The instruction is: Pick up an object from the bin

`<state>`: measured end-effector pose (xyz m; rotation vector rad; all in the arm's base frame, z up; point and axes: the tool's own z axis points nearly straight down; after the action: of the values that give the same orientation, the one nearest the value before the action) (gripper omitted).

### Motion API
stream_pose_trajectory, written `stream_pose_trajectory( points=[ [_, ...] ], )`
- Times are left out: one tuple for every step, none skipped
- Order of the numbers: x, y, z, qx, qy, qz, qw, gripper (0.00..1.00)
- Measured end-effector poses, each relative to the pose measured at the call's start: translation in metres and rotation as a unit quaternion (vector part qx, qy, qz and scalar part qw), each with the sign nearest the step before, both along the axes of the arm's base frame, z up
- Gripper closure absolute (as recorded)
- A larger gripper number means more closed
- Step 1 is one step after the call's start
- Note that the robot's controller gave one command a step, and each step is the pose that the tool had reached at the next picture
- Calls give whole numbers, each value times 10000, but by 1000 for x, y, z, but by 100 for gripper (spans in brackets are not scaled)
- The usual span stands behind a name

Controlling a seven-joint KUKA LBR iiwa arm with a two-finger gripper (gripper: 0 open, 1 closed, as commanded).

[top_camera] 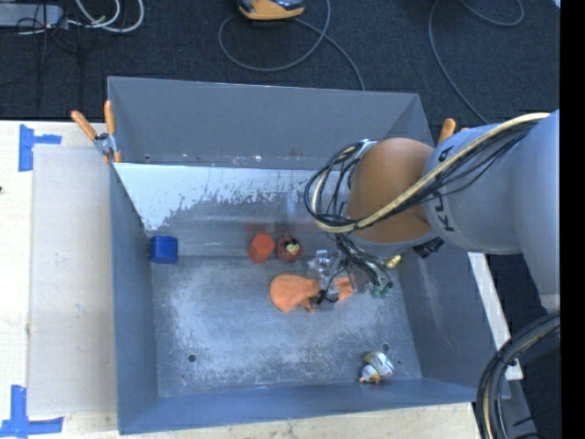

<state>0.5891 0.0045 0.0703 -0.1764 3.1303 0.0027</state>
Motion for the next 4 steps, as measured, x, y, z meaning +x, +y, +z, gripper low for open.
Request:
stream_pose_trajectory(
  points=[
    [0, 0, 0, 0, 0, -1, 10000, 100],
    [-5, 2, 40, -1, 49, 90, 9999, 100],
    [11, -3, 55, -3, -47, 135, 9999, 100],
    [0, 0, 88, 1, 70, 151, 9999, 100]
  ],
)
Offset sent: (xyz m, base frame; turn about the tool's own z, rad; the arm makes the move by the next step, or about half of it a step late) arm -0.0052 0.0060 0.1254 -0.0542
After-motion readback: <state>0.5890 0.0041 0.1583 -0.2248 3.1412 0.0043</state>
